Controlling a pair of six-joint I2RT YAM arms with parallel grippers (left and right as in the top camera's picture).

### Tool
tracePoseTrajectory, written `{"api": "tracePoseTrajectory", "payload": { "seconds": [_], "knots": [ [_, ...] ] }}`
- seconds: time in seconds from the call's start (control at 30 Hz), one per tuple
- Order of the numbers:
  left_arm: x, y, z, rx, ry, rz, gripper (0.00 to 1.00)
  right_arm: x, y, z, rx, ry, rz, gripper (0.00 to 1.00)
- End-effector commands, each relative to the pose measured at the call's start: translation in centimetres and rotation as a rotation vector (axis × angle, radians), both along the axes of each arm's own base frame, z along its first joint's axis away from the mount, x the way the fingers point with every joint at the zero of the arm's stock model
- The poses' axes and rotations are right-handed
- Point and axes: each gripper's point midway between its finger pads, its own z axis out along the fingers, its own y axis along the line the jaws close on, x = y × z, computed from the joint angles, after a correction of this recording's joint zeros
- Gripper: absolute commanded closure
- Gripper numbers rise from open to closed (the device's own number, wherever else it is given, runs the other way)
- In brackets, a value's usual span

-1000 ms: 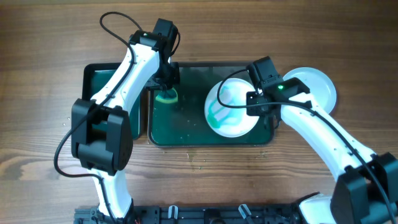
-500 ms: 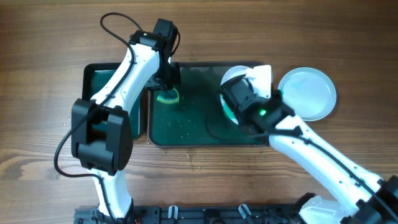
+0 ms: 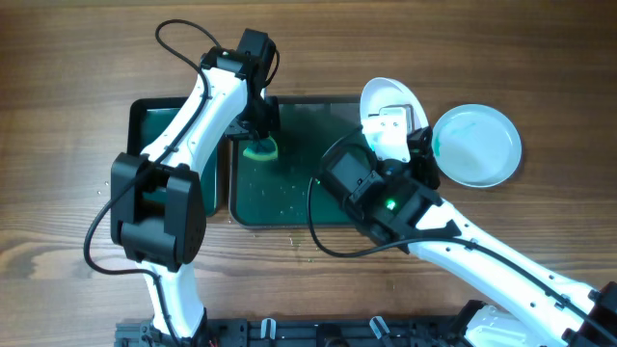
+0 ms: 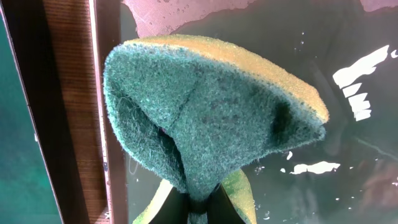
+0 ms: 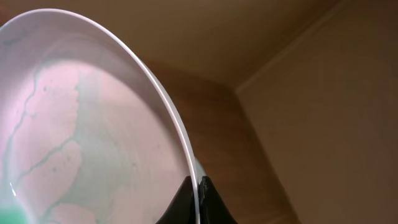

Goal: Clean dirty plates on tray and stack at the side
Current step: 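Lift the cleaned plate with the right gripper and carry it right, then lower the plate onto the plate stack and release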

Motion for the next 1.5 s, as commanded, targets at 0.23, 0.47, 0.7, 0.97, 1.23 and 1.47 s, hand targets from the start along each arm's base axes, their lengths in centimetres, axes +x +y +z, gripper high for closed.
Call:
{"api": "tracePoseTrajectory", "payload": {
  "seconds": [0.23,0.47,0.7,0.97,1.23,1.47],
  "knots": [
    [0.3,-0.4,0.1,-0.016,-0.003,0.009,0.96,-0.3,1.4,-2.1,0.133,0.093,0.063,0.96],
    [0.3,-0.4,0.1,-0.016,-0.003,0.010,0.96,-0.8,3.6,-8.1,0.489,0.402,0.120,0.96],
    [0.3,-0.4,0.1,-0.016,-0.003,0.009,0.96,1.5,1.8,-10.1,0.792,0.564,0.151,0.96],
    [0.2,-0.6,0.1,-0.022,-0.001,0.009,0.96,3.8,-9.3,-10.4,1.037,0.480,-0.060,0.96],
    [0.2,-0.6,0.1,-0.023,-0.001,0.009,0.96,2.6,-20.1,-11.8,1.094,0.354,-0.350,0.96],
    [0.3,-0.6,0.1,-0.023,-0.003,0.008,0.96,2.7,-23.1,-15.1,1.094,0.361,-0.486,0.96]
  ]
}}
